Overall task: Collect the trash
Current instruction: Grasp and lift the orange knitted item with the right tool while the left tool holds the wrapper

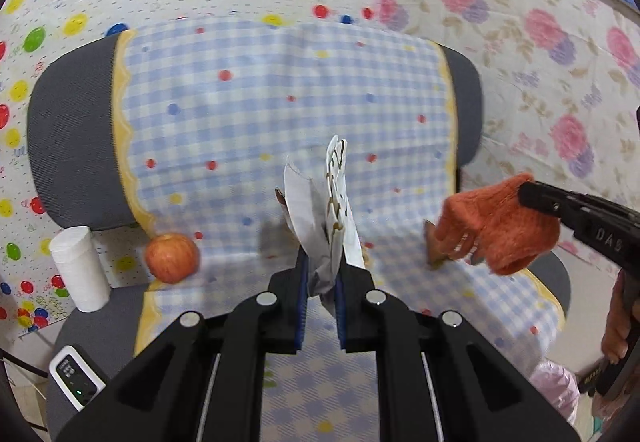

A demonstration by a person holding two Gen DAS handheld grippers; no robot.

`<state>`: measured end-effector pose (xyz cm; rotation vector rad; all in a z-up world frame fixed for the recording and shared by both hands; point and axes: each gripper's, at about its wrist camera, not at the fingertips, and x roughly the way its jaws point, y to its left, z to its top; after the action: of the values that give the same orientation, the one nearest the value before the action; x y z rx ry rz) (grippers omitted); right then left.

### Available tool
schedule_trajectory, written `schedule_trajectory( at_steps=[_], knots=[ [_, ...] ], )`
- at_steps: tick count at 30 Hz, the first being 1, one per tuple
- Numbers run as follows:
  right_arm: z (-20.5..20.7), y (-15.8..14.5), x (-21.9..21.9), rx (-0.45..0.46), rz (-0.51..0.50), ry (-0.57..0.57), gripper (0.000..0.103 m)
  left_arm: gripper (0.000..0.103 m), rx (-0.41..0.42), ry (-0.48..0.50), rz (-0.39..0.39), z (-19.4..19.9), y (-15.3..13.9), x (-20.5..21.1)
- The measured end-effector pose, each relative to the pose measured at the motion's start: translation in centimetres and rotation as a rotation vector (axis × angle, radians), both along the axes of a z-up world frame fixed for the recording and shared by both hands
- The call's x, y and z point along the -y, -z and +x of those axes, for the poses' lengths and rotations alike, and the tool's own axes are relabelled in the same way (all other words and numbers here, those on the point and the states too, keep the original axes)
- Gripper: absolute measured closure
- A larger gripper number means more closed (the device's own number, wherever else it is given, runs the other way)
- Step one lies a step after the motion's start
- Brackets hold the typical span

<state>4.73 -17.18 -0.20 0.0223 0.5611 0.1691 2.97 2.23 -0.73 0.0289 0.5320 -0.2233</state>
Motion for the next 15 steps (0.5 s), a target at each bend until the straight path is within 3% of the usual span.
schedule_trajectory(
  at_steps=[15],
  knots=[
    [-9.0,1.8,6.5,-0.013,0.012,0.192,0.093,0.094,-0.003,0.266,0.048,-5.6,1.8,10.0]
  ],
)
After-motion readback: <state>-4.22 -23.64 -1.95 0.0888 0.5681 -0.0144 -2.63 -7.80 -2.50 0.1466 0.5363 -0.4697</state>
